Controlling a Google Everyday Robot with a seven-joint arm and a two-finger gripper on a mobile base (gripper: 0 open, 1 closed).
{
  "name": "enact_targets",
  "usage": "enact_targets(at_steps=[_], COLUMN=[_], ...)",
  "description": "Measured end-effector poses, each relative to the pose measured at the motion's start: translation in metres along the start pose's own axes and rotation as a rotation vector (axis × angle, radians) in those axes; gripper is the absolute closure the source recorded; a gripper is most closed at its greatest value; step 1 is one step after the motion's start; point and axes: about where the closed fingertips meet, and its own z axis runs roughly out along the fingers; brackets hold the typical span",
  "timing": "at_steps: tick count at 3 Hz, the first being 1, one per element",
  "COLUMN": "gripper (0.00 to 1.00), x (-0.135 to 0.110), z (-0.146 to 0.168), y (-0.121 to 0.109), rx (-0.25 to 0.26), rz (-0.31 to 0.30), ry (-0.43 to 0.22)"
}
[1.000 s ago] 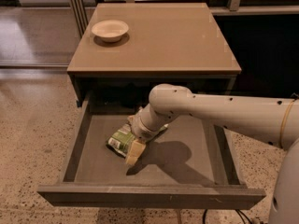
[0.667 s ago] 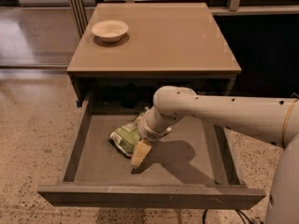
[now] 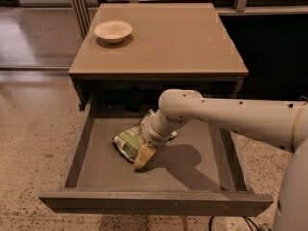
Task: Pick green jalapeno chip bag from top drawer and place on counter
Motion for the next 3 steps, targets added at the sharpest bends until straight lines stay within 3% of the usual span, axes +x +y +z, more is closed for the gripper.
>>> enact_targets(at_steps=[3], gripper=[0.88], x=[-0.0031], z=[-0.0051], y=[0.0001], rx=[0.0], rz=[0.0], ry=[0.0])
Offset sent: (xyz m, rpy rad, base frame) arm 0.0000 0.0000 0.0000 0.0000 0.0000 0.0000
